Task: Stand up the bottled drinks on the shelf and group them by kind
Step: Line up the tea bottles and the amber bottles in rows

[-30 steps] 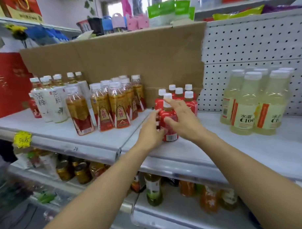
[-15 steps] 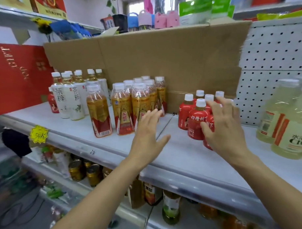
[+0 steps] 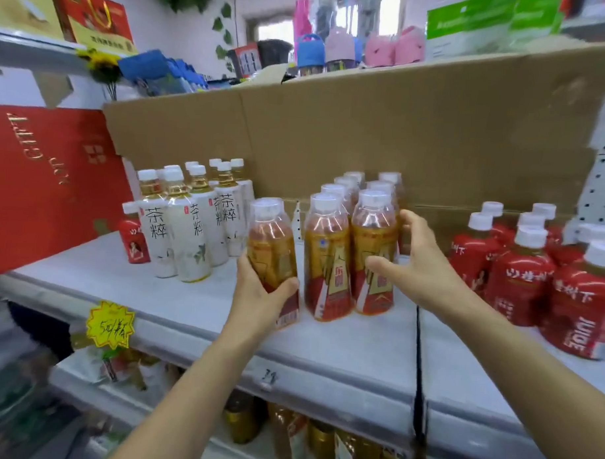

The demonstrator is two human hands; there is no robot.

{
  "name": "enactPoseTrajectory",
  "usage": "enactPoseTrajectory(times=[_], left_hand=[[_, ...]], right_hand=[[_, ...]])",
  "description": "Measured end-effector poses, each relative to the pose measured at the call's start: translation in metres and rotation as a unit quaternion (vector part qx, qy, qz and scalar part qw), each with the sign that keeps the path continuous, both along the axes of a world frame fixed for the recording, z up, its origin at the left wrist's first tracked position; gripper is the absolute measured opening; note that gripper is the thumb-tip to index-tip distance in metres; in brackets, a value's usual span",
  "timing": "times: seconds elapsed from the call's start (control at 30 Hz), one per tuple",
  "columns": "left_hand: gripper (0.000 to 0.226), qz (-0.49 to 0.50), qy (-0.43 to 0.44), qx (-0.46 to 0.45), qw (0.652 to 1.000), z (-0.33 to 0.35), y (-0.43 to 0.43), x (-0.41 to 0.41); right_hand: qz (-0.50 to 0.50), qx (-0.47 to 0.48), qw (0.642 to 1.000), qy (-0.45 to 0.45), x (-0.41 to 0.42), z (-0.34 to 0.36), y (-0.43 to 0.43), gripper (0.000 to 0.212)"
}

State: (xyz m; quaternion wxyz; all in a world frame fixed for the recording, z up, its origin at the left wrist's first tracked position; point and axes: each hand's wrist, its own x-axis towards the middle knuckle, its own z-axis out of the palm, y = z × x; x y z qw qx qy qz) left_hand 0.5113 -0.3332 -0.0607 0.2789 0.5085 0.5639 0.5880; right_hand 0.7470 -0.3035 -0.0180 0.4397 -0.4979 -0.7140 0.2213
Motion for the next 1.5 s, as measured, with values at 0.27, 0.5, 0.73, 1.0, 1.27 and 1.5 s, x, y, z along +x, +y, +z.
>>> enactPoseTrajectory(times=[0.27,0.5,0.73,1.0,1.27,1.5], left_hand=[[0.074,-0.169,0.008,-0.041,0.985,0.009,0.076,-0.024],[0.120,-0.312,-0.027,-0.060,0.948,0.010,0.091,-0.034],[0.124,-0.263,0.050,-0.031,0.963,0.004,0.086,-0.039],[0.099,-0.200,0.198,-0.007,0.960,0.009,0.024,-0.070],[0.055,-0.015,0.249,0.224,0.942,0.010,0.028,-0.191],[0.069,0.113,0.177,0.194,0.958,0.018,0.081,-0.336]], right_hand=[[-0.085,-0.029,0.991,0.102,-0.044,-0.016,0.004,0.068],[-0.137,0.014,0.988,0.072,-0.072,-0.022,-0.012,0.132],[-0.175,0.054,0.980,0.072,-0.083,-0.030,-0.011,0.132],[-0.259,0.211,0.942,0.001,-0.120,-0.029,-0.026,0.107],[-0.091,0.297,0.948,-0.066,-0.252,-0.014,0.000,0.083],[-0.106,0.214,0.971,-0.023,-0.371,-0.007,0.048,0.104]])
